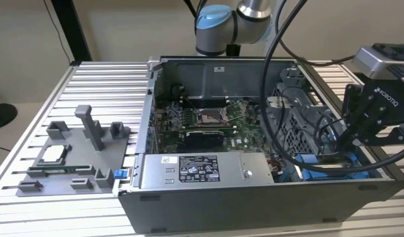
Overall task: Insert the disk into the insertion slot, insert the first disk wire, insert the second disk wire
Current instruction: 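Insert the first disk wire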
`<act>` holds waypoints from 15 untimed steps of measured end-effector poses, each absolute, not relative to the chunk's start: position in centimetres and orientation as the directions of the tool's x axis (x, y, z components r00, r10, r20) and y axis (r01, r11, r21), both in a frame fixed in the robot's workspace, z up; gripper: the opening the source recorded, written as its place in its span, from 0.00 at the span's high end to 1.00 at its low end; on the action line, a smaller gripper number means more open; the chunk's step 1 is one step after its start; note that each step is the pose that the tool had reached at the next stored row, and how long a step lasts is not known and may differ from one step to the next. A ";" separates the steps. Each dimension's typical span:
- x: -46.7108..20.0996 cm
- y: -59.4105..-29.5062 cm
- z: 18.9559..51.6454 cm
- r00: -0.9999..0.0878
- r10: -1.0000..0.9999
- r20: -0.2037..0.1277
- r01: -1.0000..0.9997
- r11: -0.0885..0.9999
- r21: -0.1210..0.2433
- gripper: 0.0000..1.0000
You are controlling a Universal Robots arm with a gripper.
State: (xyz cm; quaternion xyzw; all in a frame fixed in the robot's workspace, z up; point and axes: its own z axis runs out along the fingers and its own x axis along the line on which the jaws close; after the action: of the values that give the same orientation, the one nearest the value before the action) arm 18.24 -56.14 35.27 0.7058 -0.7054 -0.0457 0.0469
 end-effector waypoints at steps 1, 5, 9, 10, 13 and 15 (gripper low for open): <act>18.2 -56.1 35.2 0.001 -1.000 0.001 -0.991 0.000 0.131 1.00; 18.2 -56.1 34.8 0.001 -1.000 0.001 -0.992 0.000 0.129 1.00; 18.2 -56.1 34.5 0.001 -1.000 0.000 -0.993 0.000 0.121 1.00; 18.2 -56.1 34.5 0.001 -1.000 0.000 -0.993 -0.001 0.121 1.00; 18.1 -56.1 34.5 0.001 -1.000 0.000 -0.993 0.000 0.121 1.00; 18.1 -56.1 34.4 0.001 -1.000 0.000 -0.993 -0.001 0.120 1.00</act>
State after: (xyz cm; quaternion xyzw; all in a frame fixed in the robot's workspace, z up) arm 18.12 -56.14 34.43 0.7061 -0.7056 -0.0424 0.0428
